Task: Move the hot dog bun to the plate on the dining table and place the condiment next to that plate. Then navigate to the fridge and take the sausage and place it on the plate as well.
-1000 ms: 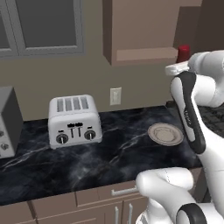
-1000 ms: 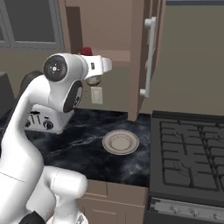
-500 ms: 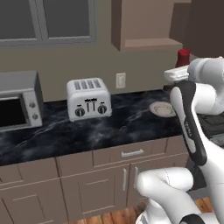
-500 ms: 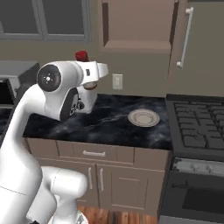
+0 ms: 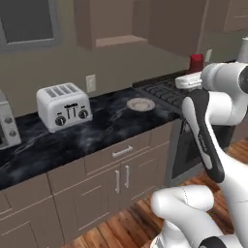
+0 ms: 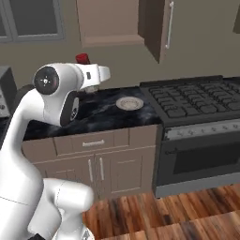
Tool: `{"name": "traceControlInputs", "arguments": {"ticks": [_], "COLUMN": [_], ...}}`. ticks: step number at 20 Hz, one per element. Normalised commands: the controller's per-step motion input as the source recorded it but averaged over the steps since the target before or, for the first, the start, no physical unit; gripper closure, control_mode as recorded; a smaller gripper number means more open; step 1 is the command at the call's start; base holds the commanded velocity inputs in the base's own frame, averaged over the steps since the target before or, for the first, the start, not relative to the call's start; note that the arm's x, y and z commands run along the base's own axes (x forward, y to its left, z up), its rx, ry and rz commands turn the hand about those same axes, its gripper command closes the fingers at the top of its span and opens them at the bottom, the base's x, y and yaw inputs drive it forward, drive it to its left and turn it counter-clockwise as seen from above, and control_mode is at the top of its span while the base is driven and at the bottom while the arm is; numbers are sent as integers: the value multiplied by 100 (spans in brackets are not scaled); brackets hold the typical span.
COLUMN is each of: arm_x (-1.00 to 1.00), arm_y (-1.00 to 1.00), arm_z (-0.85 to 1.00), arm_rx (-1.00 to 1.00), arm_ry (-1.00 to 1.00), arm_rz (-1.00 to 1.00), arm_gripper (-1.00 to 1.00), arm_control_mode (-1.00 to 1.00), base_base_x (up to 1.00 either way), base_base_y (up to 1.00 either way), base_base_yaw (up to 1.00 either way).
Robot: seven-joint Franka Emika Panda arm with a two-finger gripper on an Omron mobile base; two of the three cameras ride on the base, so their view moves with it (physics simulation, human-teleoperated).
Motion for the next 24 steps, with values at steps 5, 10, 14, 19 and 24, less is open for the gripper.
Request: {"name": "traceControlInputs", "arguments": {"ticks": [5, 10, 14, 19, 24], "arm_x": [0, 0, 0, 0, 0], "arm_y": [0, 0, 0, 0, 0], "arm_z": [0, 0, 0, 0, 0], "arm_rx": [0, 0, 0, 0, 0], "arm_ry": [0, 0, 0, 0, 0], "arm_rz": [0, 0, 0, 0, 0], "arm_gripper": [100, 100, 100, 100, 100], "arm_control_mode": [100, 100, 100, 100, 100], "base_base_x": [-94, -98, -100, -100, -91], "base_base_y": [43, 40, 17, 1, -6], "base_base_yaw": [-59, -59, -56, -48, -12]}}
